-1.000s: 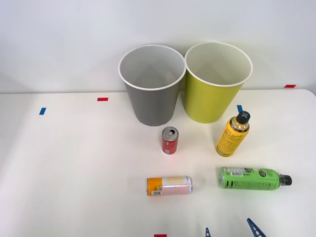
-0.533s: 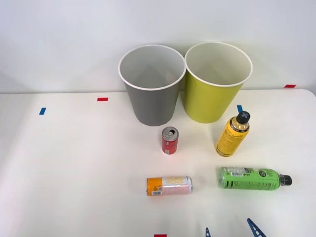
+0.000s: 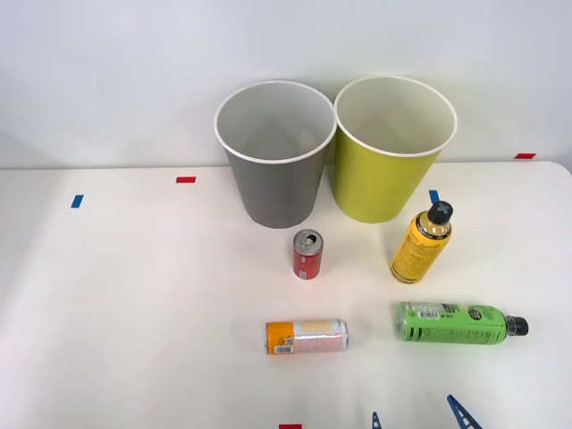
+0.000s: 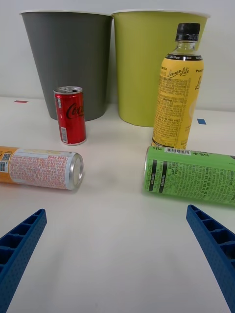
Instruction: Put cans in the gray bin, plastic bottles in the light green bin
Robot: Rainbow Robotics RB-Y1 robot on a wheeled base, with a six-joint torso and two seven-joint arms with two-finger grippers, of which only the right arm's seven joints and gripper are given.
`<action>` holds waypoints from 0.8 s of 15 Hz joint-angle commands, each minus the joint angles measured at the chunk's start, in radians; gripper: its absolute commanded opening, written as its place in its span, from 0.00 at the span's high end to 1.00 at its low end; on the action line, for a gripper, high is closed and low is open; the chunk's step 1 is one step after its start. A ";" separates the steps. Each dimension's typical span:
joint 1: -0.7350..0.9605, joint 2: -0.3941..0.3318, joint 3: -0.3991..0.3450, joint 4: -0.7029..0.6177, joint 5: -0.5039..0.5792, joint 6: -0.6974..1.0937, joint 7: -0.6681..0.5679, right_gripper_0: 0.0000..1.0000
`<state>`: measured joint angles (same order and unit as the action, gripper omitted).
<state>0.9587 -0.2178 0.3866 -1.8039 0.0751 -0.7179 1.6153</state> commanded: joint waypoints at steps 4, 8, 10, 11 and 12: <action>0.000 0.000 0.000 0.000 0.000 0.000 0.000 0.00; 0.000 0.000 0.000 0.000 0.000 0.000 0.000 0.00; 0.000 0.000 0.000 0.000 0.000 0.000 0.000 0.00; 0.000 0.000 0.000 0.000 0.000 0.000 0.000 0.00; 0.000 0.000 0.000 0.000 0.000 0.000 0.000 0.00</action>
<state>0.9587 -0.2178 0.3866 -1.8040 0.0751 -0.7179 1.6153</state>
